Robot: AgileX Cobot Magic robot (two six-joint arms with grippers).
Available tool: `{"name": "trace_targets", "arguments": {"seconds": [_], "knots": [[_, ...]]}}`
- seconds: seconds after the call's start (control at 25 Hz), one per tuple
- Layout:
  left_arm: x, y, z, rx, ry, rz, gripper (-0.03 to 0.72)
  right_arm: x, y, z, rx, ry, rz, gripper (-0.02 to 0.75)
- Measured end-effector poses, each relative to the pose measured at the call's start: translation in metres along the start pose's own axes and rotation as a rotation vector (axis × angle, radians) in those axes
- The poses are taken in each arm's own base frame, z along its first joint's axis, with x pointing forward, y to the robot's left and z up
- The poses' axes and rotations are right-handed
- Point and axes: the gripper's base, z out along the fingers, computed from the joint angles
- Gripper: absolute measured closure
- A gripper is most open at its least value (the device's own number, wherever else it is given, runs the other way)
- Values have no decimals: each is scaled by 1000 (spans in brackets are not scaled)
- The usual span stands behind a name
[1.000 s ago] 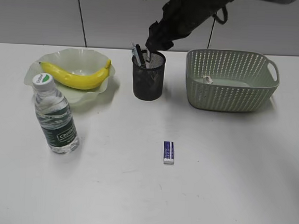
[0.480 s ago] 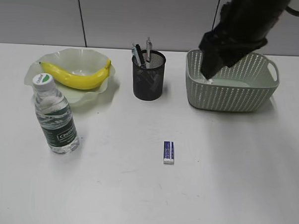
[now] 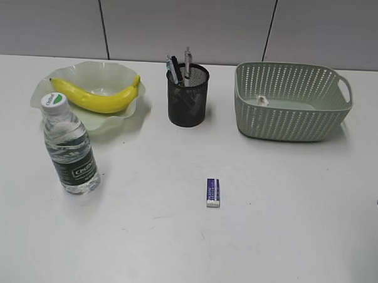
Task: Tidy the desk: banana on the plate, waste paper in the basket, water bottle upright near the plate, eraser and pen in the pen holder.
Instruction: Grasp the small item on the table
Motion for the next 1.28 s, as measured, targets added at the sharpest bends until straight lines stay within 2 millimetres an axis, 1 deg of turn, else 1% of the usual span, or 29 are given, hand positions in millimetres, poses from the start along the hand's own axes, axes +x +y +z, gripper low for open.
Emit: {"name": "trace_targets", "arguments": {"seconds": [0.08,0.16,0.2,0.32,0.44,0.52,0.6,0.68,0.72,0.84,0.96,1.0,1.08,1.16,1.28], "knots": [[0,0,0,0,0,0,450,32,3,-6,5,-31,-2,259],[0,0,0,0,0,0,450,64,6,-16,22,-110,-12,259],[0,0,0,0,0,0,450,77,6,-16,30,-127,-16,259],[0,0,0,3,0,-2,450,113,9,-22,57,-253,-29,259],[-1,-1,1,7,7,-4,450,141,11,-28,77,-412,-38,259],[-4,-1,6,17,31,-12,450,154,12,-36,91,-524,-44,259],[-13,-3,13,48,60,-28,450,166,13,-43,106,-621,-43,259],[-27,-8,25,102,63,-49,450,176,13,-47,123,-687,-23,259],[-34,-9,34,128,73,-63,450,179,13,-49,128,-709,-11,259],[-53,-13,70,193,121,-92,450,181,10,-49,150,-719,29,259],[-69,-16,115,250,208,-127,450,181,9,-49,157,-719,41,259],[-74,-17,137,265,264,-145,450,181,9,-49,159,-719,42,259],[-83,-20,171,286,334,-156,450,181,9,-49,157,-720,48,259],[-97,-28,201,312,366,-134,450,181,8,-49,159,-721,48,259],[-111,-52,250,348,405,-91,450,181,8,-49,160,-720,48,259]]}}
